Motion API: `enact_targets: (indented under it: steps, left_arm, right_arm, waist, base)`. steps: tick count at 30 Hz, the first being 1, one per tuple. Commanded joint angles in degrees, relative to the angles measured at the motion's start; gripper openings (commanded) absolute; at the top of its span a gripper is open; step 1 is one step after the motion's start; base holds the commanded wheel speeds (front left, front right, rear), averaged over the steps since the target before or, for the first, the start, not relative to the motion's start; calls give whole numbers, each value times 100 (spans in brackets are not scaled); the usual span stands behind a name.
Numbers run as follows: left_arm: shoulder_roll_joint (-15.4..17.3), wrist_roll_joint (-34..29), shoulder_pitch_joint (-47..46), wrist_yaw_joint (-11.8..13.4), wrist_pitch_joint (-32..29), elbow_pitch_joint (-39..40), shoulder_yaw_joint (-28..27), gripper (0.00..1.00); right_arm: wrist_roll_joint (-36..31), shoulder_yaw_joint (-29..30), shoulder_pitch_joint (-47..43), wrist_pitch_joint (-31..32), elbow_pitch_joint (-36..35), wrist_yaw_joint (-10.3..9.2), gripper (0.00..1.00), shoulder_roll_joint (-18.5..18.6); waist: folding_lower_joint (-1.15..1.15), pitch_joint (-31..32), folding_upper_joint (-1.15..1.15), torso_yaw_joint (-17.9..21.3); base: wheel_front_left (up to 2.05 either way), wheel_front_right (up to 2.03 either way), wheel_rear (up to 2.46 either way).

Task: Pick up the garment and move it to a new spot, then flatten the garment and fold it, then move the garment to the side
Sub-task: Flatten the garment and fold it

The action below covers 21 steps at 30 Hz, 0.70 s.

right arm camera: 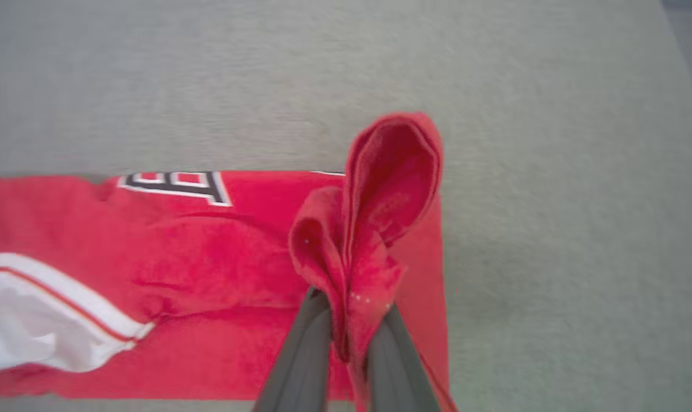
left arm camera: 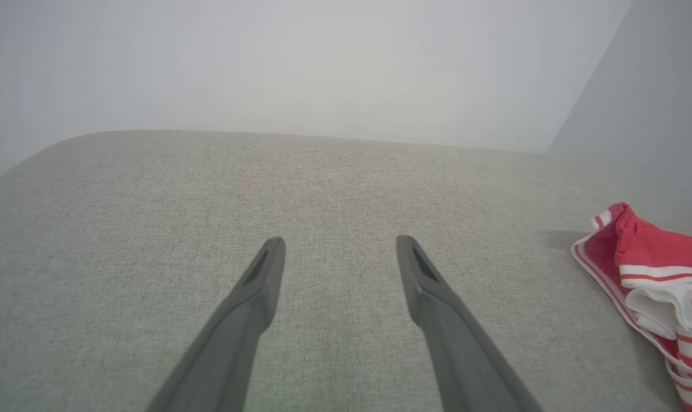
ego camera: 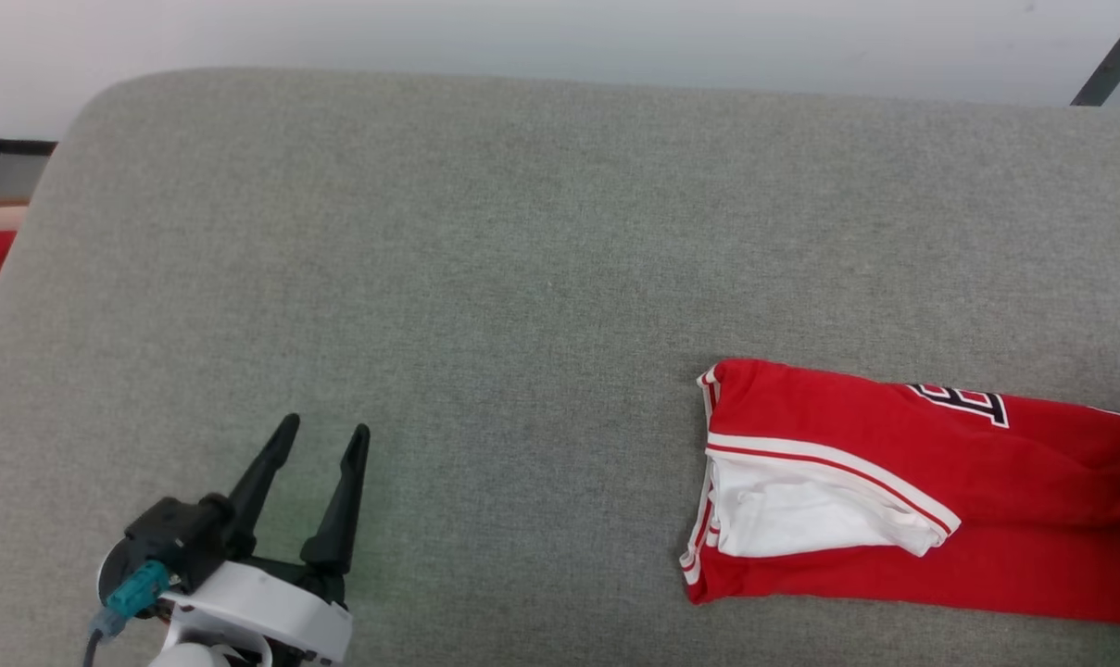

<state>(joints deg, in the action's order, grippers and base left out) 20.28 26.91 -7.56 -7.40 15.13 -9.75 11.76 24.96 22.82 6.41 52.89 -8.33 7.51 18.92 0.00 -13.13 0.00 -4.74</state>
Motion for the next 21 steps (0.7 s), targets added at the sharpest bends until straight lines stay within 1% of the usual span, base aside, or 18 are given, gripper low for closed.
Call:
enact_targets:
  steps: [1,6,9,12,16,21]
  left_arm:
    - [-24,2,36,-13,-6,-5,0,100]
    - [-95,30,50,-13,-6,-22,25,100]
    - [-155,67,52,-13,-6,-41,56,100]
    - [-188,111,35,-13,-6,-49,78,100]
    - [-225,126,14,-13,-7,-54,95,100]
    - [-269,162,-7,-13,-7,-75,86,100]
  right_arm:
    - [130,-297,10,79,-205,-4,0,-104]
    - [353,-1521,161,364,-816,-4,0,-318]
    - [336,-2173,256,362,-930,-4,0,-369]
    - [371,-2735,387,278,-862,-4,0,-399]
    - [331,-3188,508,70,-666,-4,0,-405]
    - [274,-3348,680,-313,-296,-4,0,-455]
  waist:
    - [0,37,0,4]
    - [0,96,0,-73]
    - [0,125,0,-172]
    - [0,129,0,-283]
    - [0,112,0,-420]
    - [0,55,0,-553]
  base:
    - [0,0,0]
    - [0,0,0]
    - [0,0,0]
    - [0,0,0]
    - [0,0,0]
    - [0,0,0]
